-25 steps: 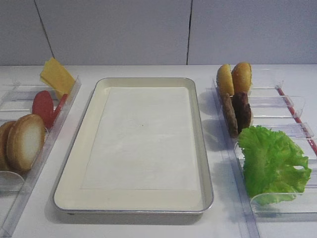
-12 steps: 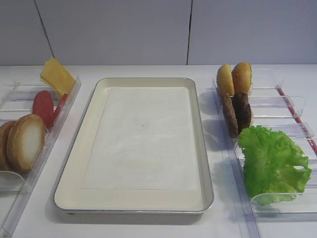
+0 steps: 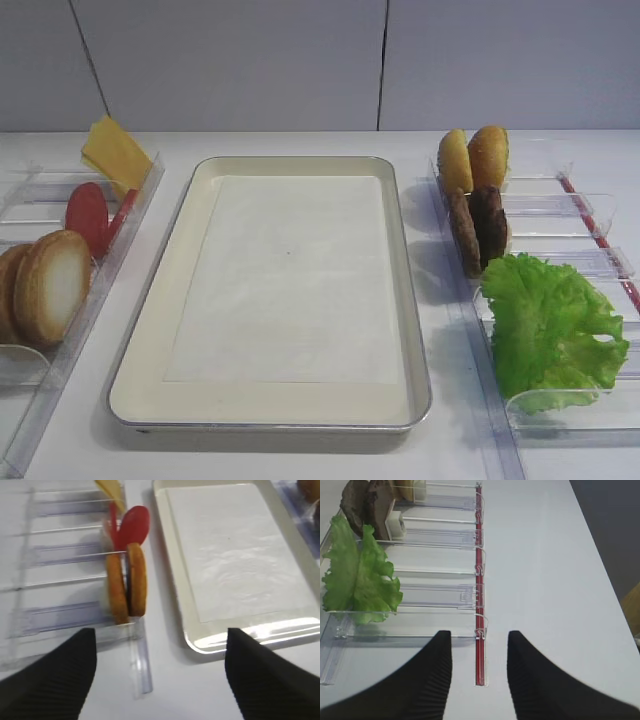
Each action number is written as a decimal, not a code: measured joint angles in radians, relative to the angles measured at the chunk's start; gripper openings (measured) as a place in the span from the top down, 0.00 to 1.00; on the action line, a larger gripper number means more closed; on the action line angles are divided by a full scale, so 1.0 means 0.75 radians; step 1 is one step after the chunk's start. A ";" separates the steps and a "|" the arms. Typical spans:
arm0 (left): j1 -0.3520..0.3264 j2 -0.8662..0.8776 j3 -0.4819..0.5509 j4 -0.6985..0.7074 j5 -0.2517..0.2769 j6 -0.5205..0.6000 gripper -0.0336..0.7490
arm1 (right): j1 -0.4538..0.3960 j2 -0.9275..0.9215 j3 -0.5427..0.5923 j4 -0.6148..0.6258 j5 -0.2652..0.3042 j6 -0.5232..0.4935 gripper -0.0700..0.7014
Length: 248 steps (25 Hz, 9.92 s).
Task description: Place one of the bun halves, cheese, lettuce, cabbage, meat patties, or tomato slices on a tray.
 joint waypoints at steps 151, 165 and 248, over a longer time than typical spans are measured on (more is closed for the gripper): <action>-0.355 1.665 -0.247 -1.213 -0.269 0.623 0.76 | 0.000 0.000 0.000 -0.004 0.000 0.004 0.55; -0.355 1.666 -0.247 -1.147 -0.282 0.602 0.76 | 0.000 0.000 0.000 -0.004 0.000 0.004 0.55; -0.355 -0.525 0.283 0.438 0.176 -0.094 0.30 | 0.024 0.000 0.000 -0.002 0.000 0.001 0.55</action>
